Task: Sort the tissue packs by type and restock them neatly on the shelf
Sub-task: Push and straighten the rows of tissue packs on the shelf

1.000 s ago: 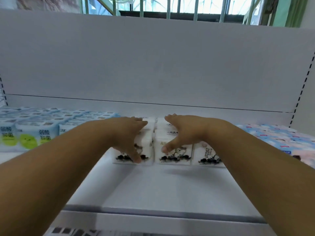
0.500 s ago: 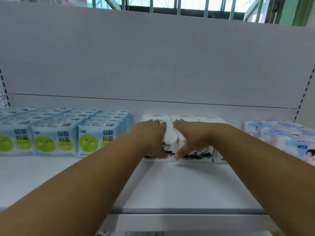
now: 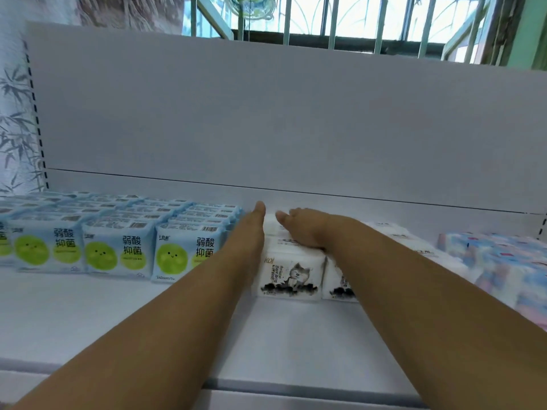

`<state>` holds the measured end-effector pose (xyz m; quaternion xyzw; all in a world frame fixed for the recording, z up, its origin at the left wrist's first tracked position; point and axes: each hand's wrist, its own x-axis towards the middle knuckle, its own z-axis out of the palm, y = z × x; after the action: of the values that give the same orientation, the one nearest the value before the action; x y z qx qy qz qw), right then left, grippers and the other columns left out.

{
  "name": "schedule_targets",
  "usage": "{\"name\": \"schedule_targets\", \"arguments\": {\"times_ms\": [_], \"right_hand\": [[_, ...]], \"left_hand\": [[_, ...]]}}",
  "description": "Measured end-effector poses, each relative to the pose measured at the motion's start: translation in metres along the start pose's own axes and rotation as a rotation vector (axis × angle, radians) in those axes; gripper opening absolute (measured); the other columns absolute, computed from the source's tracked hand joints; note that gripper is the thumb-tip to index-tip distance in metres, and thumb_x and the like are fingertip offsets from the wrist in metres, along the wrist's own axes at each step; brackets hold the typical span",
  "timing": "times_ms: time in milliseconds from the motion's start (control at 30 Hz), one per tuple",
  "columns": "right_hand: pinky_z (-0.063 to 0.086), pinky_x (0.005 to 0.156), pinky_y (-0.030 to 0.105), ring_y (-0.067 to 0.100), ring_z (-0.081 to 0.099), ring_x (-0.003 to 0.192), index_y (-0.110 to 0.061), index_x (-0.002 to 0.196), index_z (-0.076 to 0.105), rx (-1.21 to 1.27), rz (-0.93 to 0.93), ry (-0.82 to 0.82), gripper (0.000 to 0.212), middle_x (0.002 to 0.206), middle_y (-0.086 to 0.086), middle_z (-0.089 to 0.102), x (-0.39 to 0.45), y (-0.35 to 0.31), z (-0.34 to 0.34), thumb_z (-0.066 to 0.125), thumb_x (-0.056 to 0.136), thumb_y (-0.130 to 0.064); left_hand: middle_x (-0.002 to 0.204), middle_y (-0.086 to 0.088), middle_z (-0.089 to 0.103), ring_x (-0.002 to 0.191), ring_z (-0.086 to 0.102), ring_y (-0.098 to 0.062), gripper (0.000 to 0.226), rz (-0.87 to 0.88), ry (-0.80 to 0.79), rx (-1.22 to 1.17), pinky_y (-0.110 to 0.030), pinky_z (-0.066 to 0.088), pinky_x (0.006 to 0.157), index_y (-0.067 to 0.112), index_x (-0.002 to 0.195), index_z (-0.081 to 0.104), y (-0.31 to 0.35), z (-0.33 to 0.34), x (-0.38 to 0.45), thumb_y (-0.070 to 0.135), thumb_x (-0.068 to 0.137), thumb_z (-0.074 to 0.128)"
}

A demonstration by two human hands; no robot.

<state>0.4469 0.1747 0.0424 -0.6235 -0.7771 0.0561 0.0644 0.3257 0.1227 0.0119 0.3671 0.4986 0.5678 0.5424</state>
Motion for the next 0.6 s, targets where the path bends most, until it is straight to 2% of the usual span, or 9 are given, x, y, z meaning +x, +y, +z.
{"name": "schedule_targets", "arguments": {"times_ms": [100,233,300,333,367,400,433,500,600], "right_hand": [[0.016,0.119,0.046,0.029,0.014,0.15,-0.011,0.156,0.019,-0.068,-0.02,-0.016,0.067,0.162,0.017,0.017,0.011,-0.004,0.01,0.01,0.104,-0.053],[0.016,0.12,0.046,0.029,0.017,0.15,-0.01,0.155,0.02,-0.071,-0.016,-0.024,0.07,0.162,0.017,0.018,0.019,-0.001,0.013,0.01,0.103,-0.055],[0.016,0.12,0.046,0.029,0.019,0.149,-0.01,0.154,0.023,-0.096,-0.015,-0.045,0.072,0.161,0.015,0.02,0.023,0.001,0.011,0.009,0.102,-0.057],[0.016,0.12,0.045,0.028,0.021,0.149,-0.01,0.154,0.025,-0.103,-0.028,-0.054,0.072,0.161,0.014,0.022,0.024,0.001,0.009,0.008,0.102,-0.057],[0.017,0.12,0.044,0.028,0.023,0.148,-0.01,0.154,0.027,-0.098,-0.038,-0.059,0.073,0.161,0.013,0.024,0.025,0.001,0.006,0.008,0.102,-0.057],[0.017,0.119,0.044,0.027,0.024,0.148,-0.01,0.153,0.028,-0.089,-0.042,-0.053,0.073,0.16,0.012,0.026,0.027,0.001,0.003,0.008,0.102,-0.058],[0.018,0.119,0.044,0.027,0.026,0.147,-0.01,0.153,0.029,-0.088,-0.047,-0.039,0.074,0.16,0.012,0.027,0.029,0.002,0.001,0.008,0.101,-0.059],[0.021,0.118,0.046,0.028,0.029,0.145,-0.012,0.152,0.031,-0.096,-0.041,-0.024,0.077,0.158,0.012,0.03,0.036,0.003,-0.001,0.008,0.099,-0.062],[0.02,0.118,0.051,0.03,0.027,0.146,-0.017,0.154,0.027,-0.123,-0.021,-0.054,0.079,0.159,0.014,0.027,0.045,0.003,0.006,0.006,0.096,-0.067]], "left_hand": [[0.073,-0.011,0.075,0.076,0.073,-0.033,0.05,-0.093,-0.06,-0.063,-0.056,0.055,0.085,0.021,0.1,0.064,-0.006,0.002,0.004,0.068,0.089,0.05],[0.05,-0.002,0.067,0.046,0.068,-0.018,0.05,-0.077,-0.139,0.045,-0.036,0.052,0.059,0.019,0.082,0.056,-0.001,-0.005,0.001,0.064,0.096,0.037],[0.064,-0.003,0.073,0.054,0.07,-0.015,0.048,-0.079,-0.171,0.035,-0.03,0.054,0.05,0.025,0.1,0.059,0.003,-0.009,0.004,0.067,0.094,0.036],[0.093,-0.007,0.077,0.072,0.073,-0.016,0.058,-0.087,-0.158,0.007,-0.03,0.053,0.052,0.025,0.123,0.056,0.004,-0.012,0.007,0.07,0.092,0.037],[0.129,-0.009,0.065,0.097,0.069,-0.018,0.073,-0.094,-0.14,-0.028,-0.031,0.052,0.058,0.023,0.143,0.043,0.005,-0.013,0.012,0.073,0.09,0.037],[0.152,-0.007,0.043,0.12,0.059,-0.021,0.083,-0.114,-0.122,-0.059,-0.033,0.05,0.066,0.024,0.153,0.029,0.004,-0.014,0.02,0.076,0.088,0.036],[0.159,-0.005,0.03,0.131,0.05,-0.025,0.088,-0.12,-0.112,-0.085,-0.035,0.05,0.076,0.024,0.156,0.022,0.003,-0.012,0.022,0.077,0.088,0.036],[0.153,-0.01,0.042,0.125,0.055,-0.029,0.086,-0.13,-0.096,-0.136,-0.038,0.05,0.087,0.02,0.152,0.033,-0.001,-0.008,0.03,0.076,0.087,0.04],[0.126,-0.015,0.064,0.107,0.064,-0.032,0.072,-0.114,-0.1,-0.161,-0.037,0.054,0.077,0.01,0.127,0.058,-0.004,-0.001,0.045,0.07,0.09,0.045]]}}
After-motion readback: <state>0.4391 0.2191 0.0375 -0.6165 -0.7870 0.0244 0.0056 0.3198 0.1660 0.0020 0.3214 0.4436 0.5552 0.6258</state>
